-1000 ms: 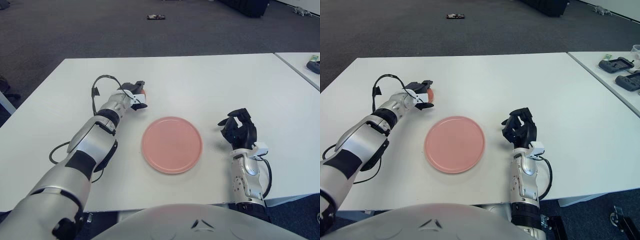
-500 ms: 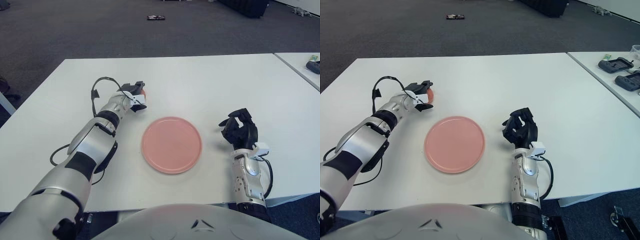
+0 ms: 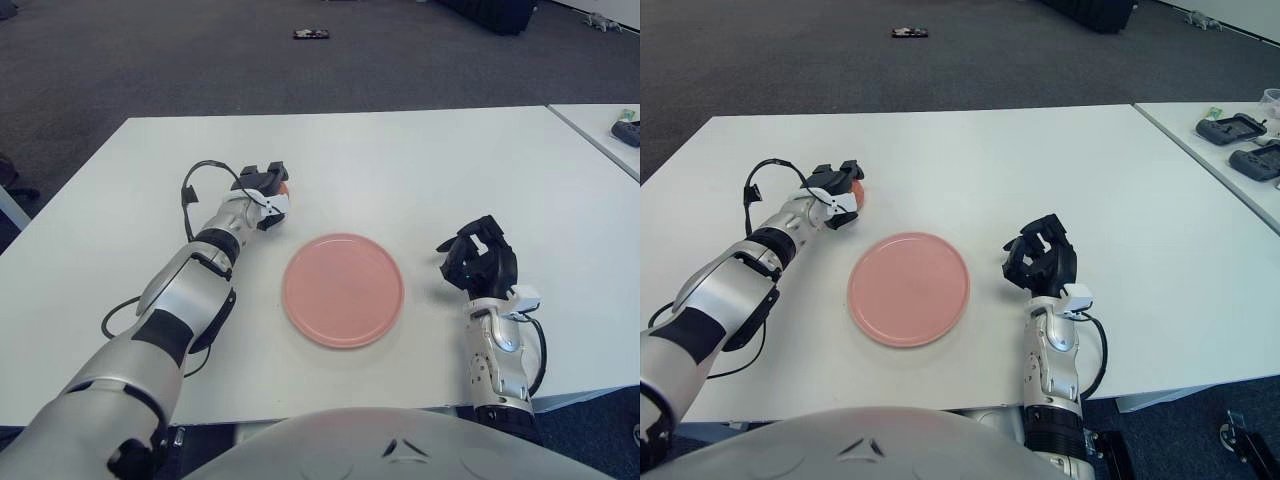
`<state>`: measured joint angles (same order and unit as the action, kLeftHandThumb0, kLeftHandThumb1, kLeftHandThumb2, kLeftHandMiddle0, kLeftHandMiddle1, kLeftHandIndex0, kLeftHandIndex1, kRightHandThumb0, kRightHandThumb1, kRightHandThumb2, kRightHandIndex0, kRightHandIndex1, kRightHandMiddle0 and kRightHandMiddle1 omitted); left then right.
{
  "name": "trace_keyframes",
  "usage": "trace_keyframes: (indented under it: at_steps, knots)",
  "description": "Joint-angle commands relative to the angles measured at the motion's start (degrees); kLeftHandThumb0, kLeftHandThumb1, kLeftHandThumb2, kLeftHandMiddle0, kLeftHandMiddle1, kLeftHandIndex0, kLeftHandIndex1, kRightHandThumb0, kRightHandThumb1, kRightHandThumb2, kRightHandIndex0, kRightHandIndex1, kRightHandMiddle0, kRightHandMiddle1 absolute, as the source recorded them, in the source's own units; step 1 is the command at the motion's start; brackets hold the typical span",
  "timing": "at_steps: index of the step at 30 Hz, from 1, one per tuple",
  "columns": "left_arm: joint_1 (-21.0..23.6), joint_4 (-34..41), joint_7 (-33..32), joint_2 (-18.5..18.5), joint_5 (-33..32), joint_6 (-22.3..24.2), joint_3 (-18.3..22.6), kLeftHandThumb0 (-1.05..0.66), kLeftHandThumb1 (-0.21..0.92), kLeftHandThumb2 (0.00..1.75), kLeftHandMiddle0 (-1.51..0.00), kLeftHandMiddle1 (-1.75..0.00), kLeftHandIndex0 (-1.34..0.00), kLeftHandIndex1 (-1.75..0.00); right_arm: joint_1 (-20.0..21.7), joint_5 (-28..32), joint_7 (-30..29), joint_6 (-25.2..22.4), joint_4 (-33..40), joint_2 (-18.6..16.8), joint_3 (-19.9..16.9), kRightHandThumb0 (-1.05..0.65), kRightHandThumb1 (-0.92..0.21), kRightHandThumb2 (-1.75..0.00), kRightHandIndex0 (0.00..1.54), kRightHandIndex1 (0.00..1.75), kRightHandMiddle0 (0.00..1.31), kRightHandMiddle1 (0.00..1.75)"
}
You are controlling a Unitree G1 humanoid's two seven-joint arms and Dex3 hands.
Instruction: Put the apple into the plate.
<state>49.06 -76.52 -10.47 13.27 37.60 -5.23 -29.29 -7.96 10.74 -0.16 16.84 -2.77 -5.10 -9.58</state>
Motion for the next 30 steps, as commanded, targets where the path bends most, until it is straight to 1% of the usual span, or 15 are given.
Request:
trace_keyframes:
  at_steps: [1, 2, 3, 4, 7, 8, 13, 16, 30]
  knots:
    - [-5.2, -2.9, 1.6, -0.4, 1.1, 1.7, -0.9, 0.33, 0.26, 1.33, -0.5, -1.74, -0.23, -1.74, 0.0, 0.2, 0.2, 0.9, 0.9, 0.4, -0.3, -0.01, -0.18, -1.4, 0.72, 1.52, 0.59, 1.75]
    - [-5.2, -2.9, 1.4, -0.4, 1.1, 1.7, -0.8, 0.38, 0.26, 1.35, -0.56, -1.74, -0.3, -1.74, 0.0, 0.2, 0.2, 1.0, 1.0, 0.3, -0.3, -0.01, -0.18, -1.4, 0.72, 1.52, 0.59, 1.75]
    - [-5.3, -2.9, 1.2, -0.5, 1.0, 1.7, -0.7, 0.4, 0.25, 1.36, -0.58, -1.74, -0.32, -1.74, 0.0, 0.2, 0.1, 1.0, 1.0, 0.3, -0.4, -0.01, -0.18, -1.41, 0.72, 1.52, 0.59, 1.75]
    - [-5.3, -2.9, 1.2, -0.5, 0.9, 1.8, -0.7, 0.26, 0.22, 1.39, -0.66, -1.67, -0.39, -1.75, 0.0, 0.1, 0.1, 1.1, 1.0, 0.2, -0.4, -0.01, -0.18, -1.41, 0.72, 1.52, 0.59, 1.75]
    - [-5.3, -2.9, 1.1, -0.5, 0.7, 1.9, -0.5, 0.08, 0.15, 1.45, -0.78, -1.58, -0.49, -1.75, 0.2, 0.1, 0.0, 1.2, 0.9, 0.2, -0.5, -0.01, -0.18, -1.4, 0.72, 1.52, 0.59, 1.75]
    - [-5.3, -2.9, 1.1, -0.6, 0.6, 2.0, -0.4, 0.07, 0.14, 1.46, -0.79, -1.57, -0.5, -1.75, 0.2, 0.1, -0.1, 1.3, 0.9, 0.1, -0.5, -0.01, -0.18, -1.4, 0.72, 1.52, 0.58, 1.75]
    - [-5.2, -2.8, 1.1, -1.0, -0.3, 2.7, 0.6, 0.01, 0.01, 1.59, -0.92, -1.51, -0.63, -1.75, 0.2, -0.6, -0.9, 1.5, 1.1, 0.0, -0.6, -0.01, -0.19, -1.39, 0.71, 1.52, 0.58, 1.75]
    - [-5.3, -2.7, 0.7, -1.1, -0.5, 2.5, 0.9, 0.0, -0.03, 1.63, -0.96, -1.49, -0.66, -1.75, 0.2, -0.3, -0.6, 1.9, 1.0, 0.0, -0.5, -0.01, -0.2, -1.39, 0.71, 1.51, 0.58, 1.75]
    - [-5.5, -2.5, 0.0, -1.4, -1.5, 1.8, 2.6, 0.0, -0.09, 1.7, -0.98, -1.53, -0.7, -1.75, 0.0, -1.8, -3.3, 0.1, 2.0, 0.0, -0.5, -0.01, -0.22, -1.36, 0.69, 1.52, 0.56, 1.75]
